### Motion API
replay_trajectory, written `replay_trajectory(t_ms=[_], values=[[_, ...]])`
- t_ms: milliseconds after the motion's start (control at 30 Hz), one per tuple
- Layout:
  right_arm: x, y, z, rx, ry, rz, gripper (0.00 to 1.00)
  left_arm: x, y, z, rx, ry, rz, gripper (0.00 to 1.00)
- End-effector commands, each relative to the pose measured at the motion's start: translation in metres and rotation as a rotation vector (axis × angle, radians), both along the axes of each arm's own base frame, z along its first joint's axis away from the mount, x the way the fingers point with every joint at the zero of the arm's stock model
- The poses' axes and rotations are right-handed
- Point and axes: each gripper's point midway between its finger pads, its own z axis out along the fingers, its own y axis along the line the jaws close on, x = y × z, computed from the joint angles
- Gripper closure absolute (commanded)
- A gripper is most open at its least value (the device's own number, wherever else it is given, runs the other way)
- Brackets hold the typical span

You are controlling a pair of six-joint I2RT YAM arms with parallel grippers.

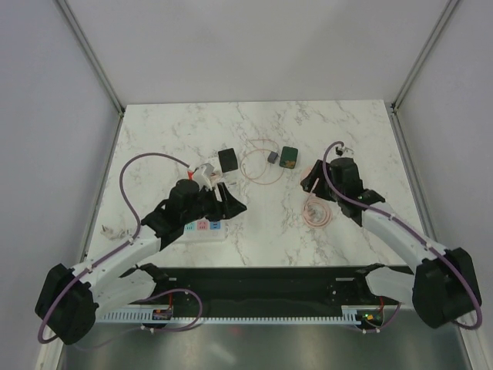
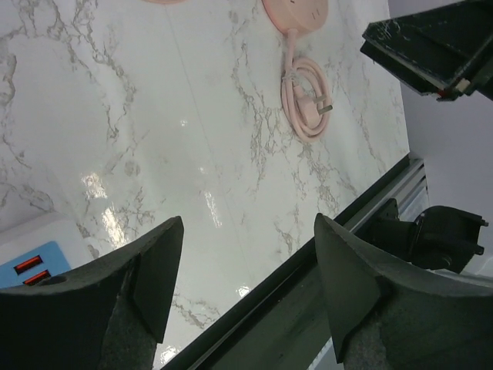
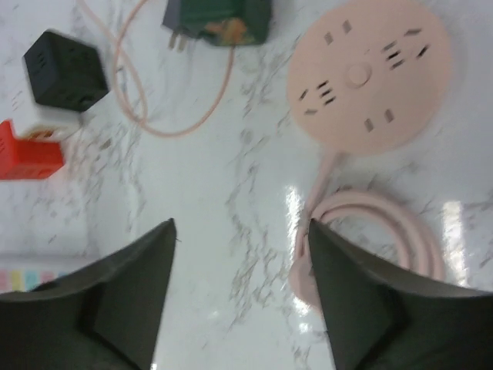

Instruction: Pull the plug off the socket

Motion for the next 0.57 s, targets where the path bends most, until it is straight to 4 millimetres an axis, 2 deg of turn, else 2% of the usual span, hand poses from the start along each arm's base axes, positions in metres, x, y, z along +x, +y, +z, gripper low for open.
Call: replay_trajectory(t_ms=[0, 33, 67, 100, 133, 167, 200, 233, 267, 300, 367, 400, 500, 533], values=[[-0.037, 0.024, -0.002, 0.108, -0.02, 0.109, 0.24, -0.005, -0.002, 0.008, -0.072, -0.042, -0.015, 0.24], [-0.045, 0.027, -0.006, 0.141, -0.008, 0.124, 0.13, -0.009, 0.001, -0.003, -0.071, -0.024, -0.012, 0.23], [-0.05, 0.03, -0.003, 0.165, -0.025, 0.14, 0.11, -0.012, 0.0, -0.005, -0.082, -0.026, -0.027, 0.22], [-0.059, 0.031, -0.013, 0.175, -0.001, 0.16, 0.08, -0.016, 0.0, -0.011, -0.093, -0.033, -0.037, 0.21], [-0.066, 0.036, -0.015, 0.205, 0.016, 0.188, 0.02, -0.02, 0.0, -0.012, -0.107, -0.031, -0.051, 0.21], [-0.07, 0.038, -0.011, 0.221, 0.003, 0.202, 0.02, -0.023, 0.0, -0.013, -0.122, -0.036, -0.056, 0.21], [-0.075, 0.037, -0.017, 0.229, 0.011, 0.203, 0.02, -0.028, 0.003, -0.022, -0.124, -0.03, -0.059, 0.21], [-0.078, 0.038, -0.016, 0.24, 0.0, 0.208, 0.02, -0.029, 0.002, -0.018, -0.151, -0.047, -0.059, 0.21], [-0.079, 0.038, -0.006, 0.265, -0.043, 0.206, 0.02, -0.031, 0.003, -0.013, -0.175, -0.07, -0.058, 0.2], [-0.084, 0.036, -0.012, 0.271, -0.041, 0.202, 0.02, -0.035, 0.006, -0.021, -0.175, -0.063, -0.053, 0.2], [-0.092, 0.034, -0.014, 0.313, -0.058, 0.187, 0.02, -0.038, 0.008, -0.014, -0.215, -0.085, -0.044, 0.2], [-0.092, 0.036, -0.011, 0.341, -0.083, 0.185, 0.02, -0.041, 0.01, -0.021, -0.217, -0.078, -0.042, 0.2], [-0.101, 0.037, -0.02, 0.429, -0.099, 0.162, 0.02, -0.051, 0.012, -0.023, -0.265, -0.083, -0.051, 0.19], [-0.101, 0.038, -0.013, 0.462, -0.136, 0.166, 0.02, -0.054, 0.01, -0.015, -0.302, -0.108, -0.075, 0.19]])
